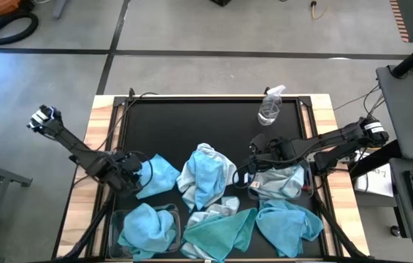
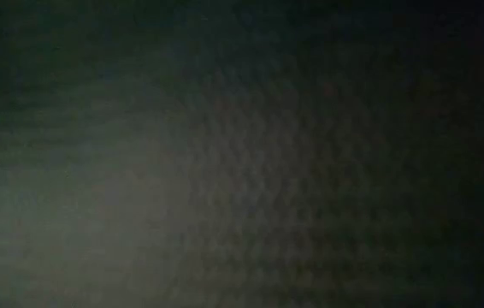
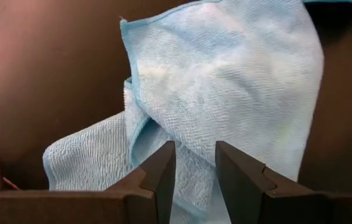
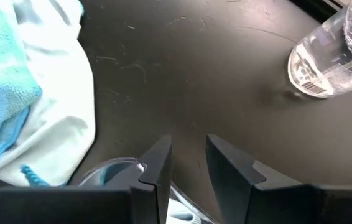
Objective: Sort microfiber towel by color & place in baskets
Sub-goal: Put the blue towel into the bottom transparent bin
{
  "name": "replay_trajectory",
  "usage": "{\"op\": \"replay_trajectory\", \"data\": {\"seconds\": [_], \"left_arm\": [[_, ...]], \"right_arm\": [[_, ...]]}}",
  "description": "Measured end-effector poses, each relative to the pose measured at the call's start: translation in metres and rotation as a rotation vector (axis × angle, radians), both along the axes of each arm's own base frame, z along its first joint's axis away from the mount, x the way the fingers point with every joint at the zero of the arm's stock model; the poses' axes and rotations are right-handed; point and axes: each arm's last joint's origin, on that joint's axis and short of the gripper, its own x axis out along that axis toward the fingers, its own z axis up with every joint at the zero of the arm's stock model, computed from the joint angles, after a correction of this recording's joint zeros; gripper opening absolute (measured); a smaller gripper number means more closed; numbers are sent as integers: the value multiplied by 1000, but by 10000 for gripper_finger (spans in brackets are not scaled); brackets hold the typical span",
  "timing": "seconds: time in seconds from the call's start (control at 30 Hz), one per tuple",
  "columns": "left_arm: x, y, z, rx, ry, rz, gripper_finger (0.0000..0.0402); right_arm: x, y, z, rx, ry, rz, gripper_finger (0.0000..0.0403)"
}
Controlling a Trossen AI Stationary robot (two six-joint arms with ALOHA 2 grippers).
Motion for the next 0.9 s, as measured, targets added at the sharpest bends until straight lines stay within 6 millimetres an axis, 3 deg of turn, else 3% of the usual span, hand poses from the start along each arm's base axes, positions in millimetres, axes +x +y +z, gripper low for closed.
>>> {"op": "replay_trajectory", "data": {"seconds": [0.47, 0.9], "left_arm": [[14, 5, -9, -175, 14, -10, 98], [5, 11, -47, -182, 33, 29, 98]], "right_arm": [[-2, -1, -4, -17, 23, 18, 93], [-2, -1, -4, -22, 28, 30, 93]]}}
